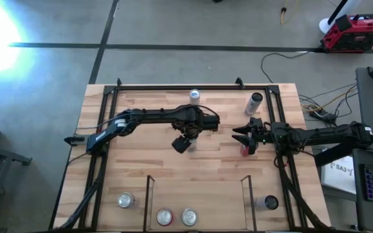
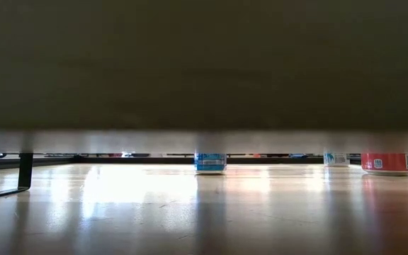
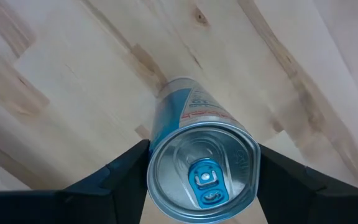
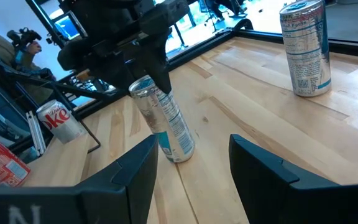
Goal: Place canned beverage on shelf
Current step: Put the bottom blue soda can on the shelf
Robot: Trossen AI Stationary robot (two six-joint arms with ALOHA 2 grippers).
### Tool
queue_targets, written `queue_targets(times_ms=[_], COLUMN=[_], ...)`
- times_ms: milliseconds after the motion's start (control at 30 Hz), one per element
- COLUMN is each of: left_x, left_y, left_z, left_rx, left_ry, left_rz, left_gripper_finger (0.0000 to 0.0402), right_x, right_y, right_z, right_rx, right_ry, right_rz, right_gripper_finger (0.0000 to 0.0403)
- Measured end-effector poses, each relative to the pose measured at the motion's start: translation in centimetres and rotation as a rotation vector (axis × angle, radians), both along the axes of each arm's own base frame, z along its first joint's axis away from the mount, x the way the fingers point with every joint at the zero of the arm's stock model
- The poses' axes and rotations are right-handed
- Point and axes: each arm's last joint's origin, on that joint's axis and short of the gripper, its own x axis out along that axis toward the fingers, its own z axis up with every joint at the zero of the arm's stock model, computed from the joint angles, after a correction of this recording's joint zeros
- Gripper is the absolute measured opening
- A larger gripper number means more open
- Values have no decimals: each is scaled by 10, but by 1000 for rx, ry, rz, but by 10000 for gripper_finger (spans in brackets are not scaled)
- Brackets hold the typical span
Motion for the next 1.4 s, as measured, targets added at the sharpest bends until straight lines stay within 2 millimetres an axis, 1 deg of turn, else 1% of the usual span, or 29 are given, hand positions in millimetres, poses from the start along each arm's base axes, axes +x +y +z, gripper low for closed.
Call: queue_targets(times_ms=[100,200,333,533,633,767,833,1167,1200,1267,1400], left_x=[1,2,3,3,3,4,4,3,3,3,2], left_y=[0,0,1,1,1,2,2,2,2,2,2], left_z=[0,0,0,4,6,10,10,10,10,10,10], left_rx=[0,8,49,50,56,80,93,159,163,169,166], left_ry=[-7,-21,-21,-35,-38,-35,-26,44,49,54,59], left_rz=[4,-4,-35,-43,-101,-328,-459,-1210,-1261,-1301,-1282], left_gripper_finger=[233,247,279,333,360,390,397,381,380,378,372], right_x=[0,0,0,0,0,0,0,0,0,0,0], right_y=[0,0,0,0,0,0,0,0,0,0,0], right_z=[0,0,0,0,0,0,0,0,0,0,0], right_rx=[0,0,0,0,0,0,0,0,0,0,0], right_ry=[0,0,0,0,0,0,0,0,0,0,0], right_rz=[0,0,0,0,-1,0,0,0,0,-1,0], right_gripper_finger=[183,183,183,183,183,183,183,183,183,183,183])
